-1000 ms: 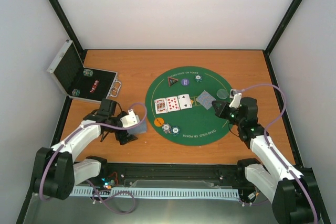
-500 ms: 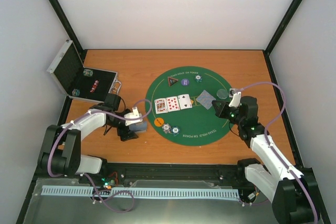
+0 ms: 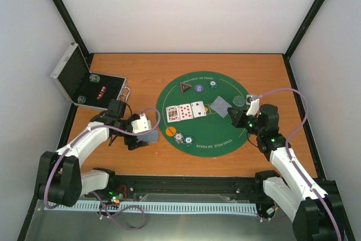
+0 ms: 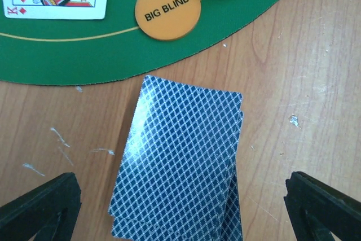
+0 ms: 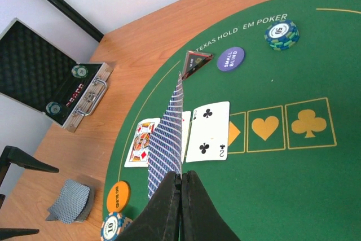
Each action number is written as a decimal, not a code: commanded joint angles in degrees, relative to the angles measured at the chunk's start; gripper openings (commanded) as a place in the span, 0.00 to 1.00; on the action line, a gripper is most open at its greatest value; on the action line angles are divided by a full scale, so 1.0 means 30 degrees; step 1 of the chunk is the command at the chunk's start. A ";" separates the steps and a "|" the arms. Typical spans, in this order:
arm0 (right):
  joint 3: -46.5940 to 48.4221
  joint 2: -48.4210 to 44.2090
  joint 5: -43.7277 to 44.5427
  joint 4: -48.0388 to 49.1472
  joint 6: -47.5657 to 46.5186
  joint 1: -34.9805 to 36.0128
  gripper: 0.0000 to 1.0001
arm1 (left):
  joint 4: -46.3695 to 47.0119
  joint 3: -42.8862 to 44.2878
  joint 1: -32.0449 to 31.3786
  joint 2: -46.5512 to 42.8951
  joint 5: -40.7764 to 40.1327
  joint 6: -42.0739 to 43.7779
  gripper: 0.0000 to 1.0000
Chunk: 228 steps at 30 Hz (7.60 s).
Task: Distribute texas hold em gaming equipment
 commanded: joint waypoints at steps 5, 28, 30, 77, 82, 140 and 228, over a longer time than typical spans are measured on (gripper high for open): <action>-0.0108 -0.0702 -0.0235 -0.0434 -0.0493 -0.0082 0.03 | -0.0634 0.1230 0.0139 0.1666 0.0593 0.0949 1.00; -0.0175 -0.1414 -0.0228 -0.1400 -0.1589 -0.0084 0.03 | -0.0459 0.1966 0.0126 0.4821 0.0530 0.1264 1.00; -0.0184 -0.1326 -0.0290 -0.1311 -0.1526 -0.0084 0.03 | 0.0084 0.1741 0.0124 0.4865 0.0294 0.1153 1.00; -0.0470 -0.0099 0.0654 0.0014 0.0505 -0.0075 0.03 | 0.3244 -0.1889 0.0138 -0.0005 0.0235 -0.3192 0.55; -0.0857 -0.1058 0.1037 -0.0071 0.0389 -0.0057 0.03 | 0.3466 -0.2379 0.0118 -0.1379 -0.0217 -0.4165 0.56; -0.1200 -0.1167 0.2289 0.1829 0.3358 -0.0075 0.03 | 0.3764 -0.3288 0.0124 -0.3188 0.0070 -0.5261 0.56; -0.0092 1.4567 1.3241 1.2873 1.7773 0.7063 0.19 | 0.3635 -0.3537 0.0124 -0.3828 0.0214 -0.5032 0.56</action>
